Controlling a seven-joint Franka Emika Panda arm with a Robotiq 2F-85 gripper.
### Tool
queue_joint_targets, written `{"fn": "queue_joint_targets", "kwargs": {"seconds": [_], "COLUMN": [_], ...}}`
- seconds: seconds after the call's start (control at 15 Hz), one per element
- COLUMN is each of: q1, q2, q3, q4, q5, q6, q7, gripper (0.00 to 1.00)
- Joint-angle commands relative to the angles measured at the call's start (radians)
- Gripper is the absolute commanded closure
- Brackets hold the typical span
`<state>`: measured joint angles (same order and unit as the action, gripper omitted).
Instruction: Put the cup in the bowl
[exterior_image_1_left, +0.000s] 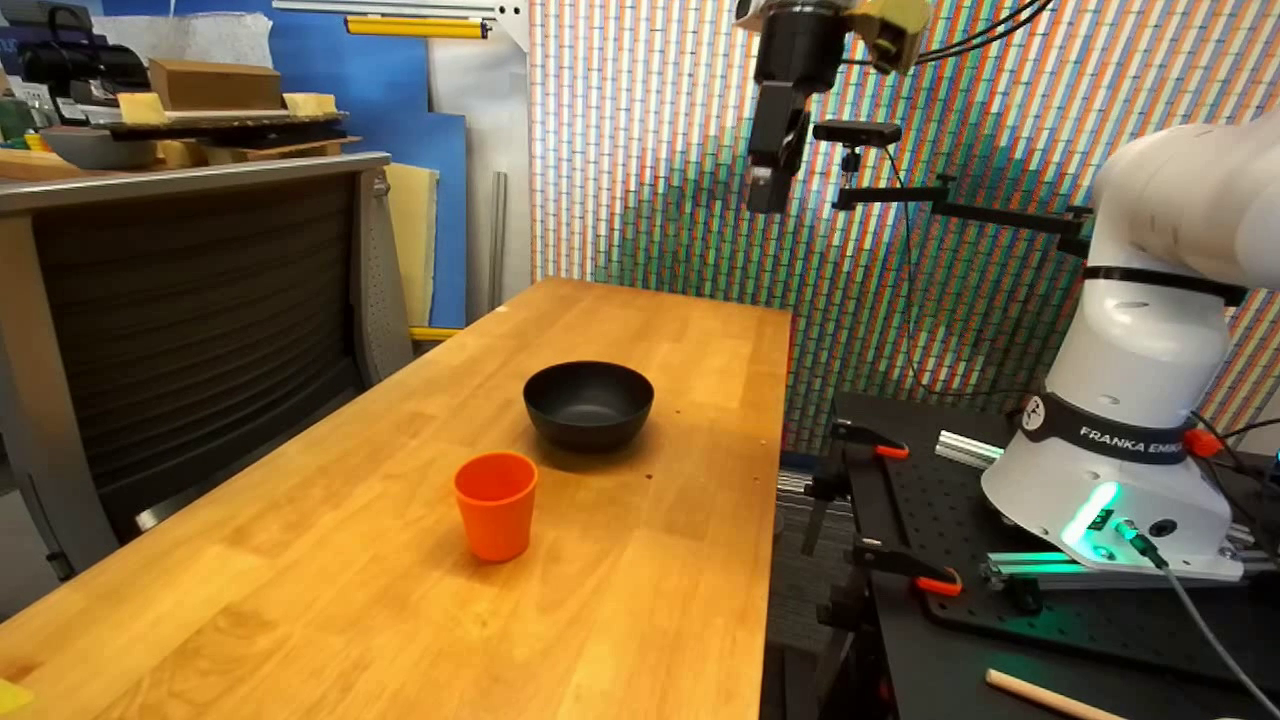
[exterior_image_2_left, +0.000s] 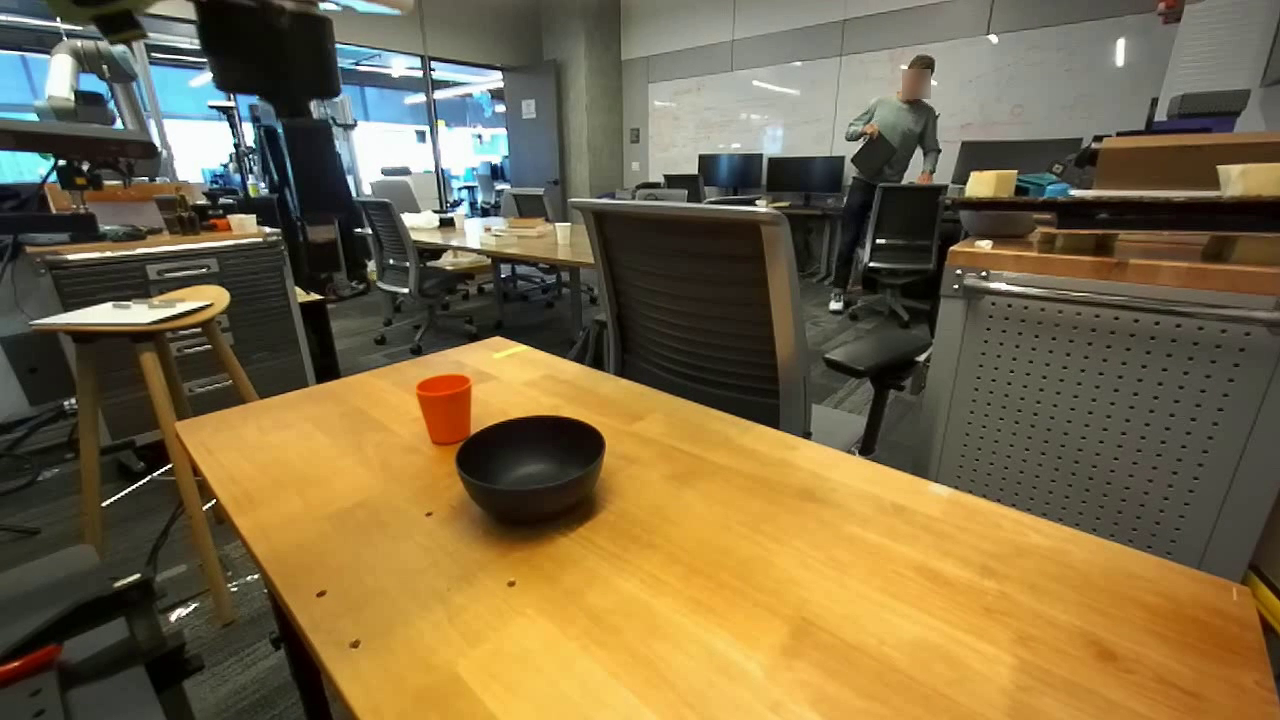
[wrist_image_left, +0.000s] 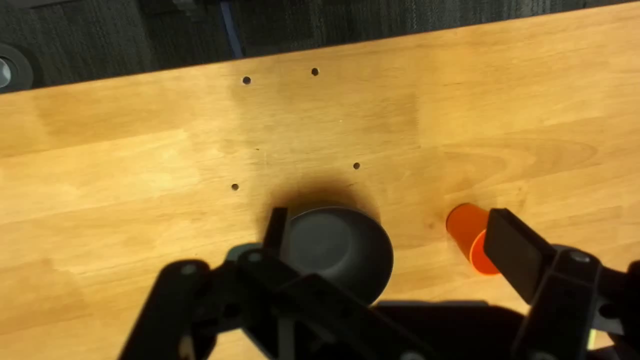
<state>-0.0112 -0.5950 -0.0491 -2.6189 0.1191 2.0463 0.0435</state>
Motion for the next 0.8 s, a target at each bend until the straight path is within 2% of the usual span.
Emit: {"fn": "queue_joint_targets", "kwargs": {"seconds": [0.0,0.4,0.73], "q1": [0.052,0.084,0.128], "q2": [0.258,0.642,0.896], "q3": [0.066,0.158,0.148], "q4": [0.113,0.335,0.571], "q5": [0.048,-0.035,-0.133], "q6": [0.09,0.176,0.15], "q7": [0.036,0.158,0.252], "gripper": [0.0,0.0,0.0]}}
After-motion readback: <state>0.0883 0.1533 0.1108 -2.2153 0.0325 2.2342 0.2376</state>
